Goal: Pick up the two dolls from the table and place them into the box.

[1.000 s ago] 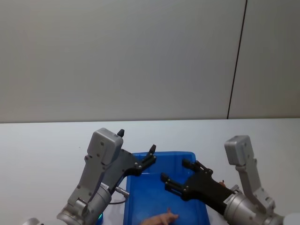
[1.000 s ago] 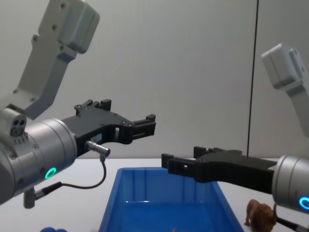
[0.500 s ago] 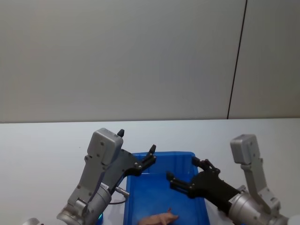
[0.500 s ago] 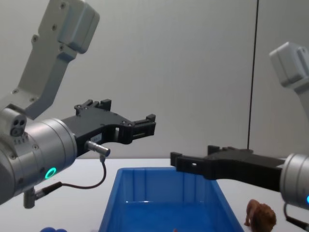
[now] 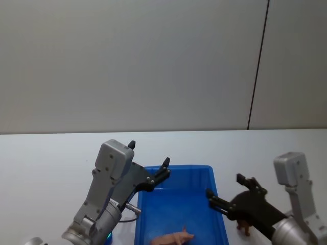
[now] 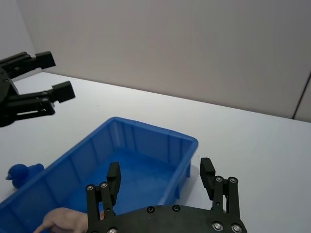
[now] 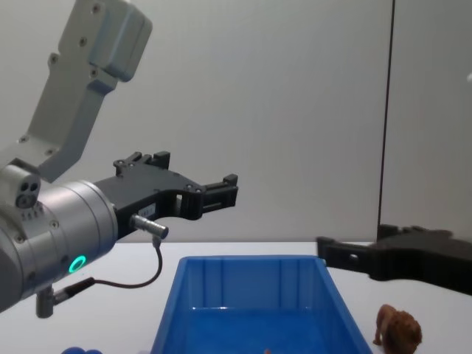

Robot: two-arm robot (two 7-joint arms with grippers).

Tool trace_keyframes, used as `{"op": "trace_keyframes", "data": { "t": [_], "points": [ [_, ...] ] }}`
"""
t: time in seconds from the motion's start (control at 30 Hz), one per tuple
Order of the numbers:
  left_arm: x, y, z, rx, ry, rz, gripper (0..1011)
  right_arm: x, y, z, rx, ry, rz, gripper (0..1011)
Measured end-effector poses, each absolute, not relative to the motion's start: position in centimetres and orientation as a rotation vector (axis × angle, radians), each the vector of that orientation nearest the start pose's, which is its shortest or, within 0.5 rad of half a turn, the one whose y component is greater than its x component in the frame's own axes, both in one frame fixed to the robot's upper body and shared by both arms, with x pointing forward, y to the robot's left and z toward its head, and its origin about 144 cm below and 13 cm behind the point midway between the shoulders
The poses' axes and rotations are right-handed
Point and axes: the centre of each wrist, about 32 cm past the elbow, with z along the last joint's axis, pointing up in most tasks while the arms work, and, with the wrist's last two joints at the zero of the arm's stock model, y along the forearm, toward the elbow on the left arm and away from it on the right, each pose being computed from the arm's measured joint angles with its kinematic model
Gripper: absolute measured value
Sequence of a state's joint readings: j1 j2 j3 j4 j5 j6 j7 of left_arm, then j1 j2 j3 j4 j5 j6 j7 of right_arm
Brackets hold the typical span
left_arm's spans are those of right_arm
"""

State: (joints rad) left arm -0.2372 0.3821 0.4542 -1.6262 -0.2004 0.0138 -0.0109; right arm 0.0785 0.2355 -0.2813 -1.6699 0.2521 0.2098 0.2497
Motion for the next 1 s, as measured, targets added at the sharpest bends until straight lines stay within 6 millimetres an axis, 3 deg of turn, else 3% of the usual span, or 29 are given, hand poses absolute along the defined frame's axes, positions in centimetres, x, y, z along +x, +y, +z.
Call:
{"op": "trace_keyframes", "data": {
  "t": [0.47,1.0],
  "points": [
    [49.2,19.8,120.4,0.061,-0.268,1.124,1001,44.7,-22.0,118.0,-0.151,0.085,-1.111,1001],
    [49.2,19.8,120.4,0.061,-0.268,1.124,1000,44.6,-22.7,116.7,-0.212,0.107,-1.133,1001]
  ]
}}
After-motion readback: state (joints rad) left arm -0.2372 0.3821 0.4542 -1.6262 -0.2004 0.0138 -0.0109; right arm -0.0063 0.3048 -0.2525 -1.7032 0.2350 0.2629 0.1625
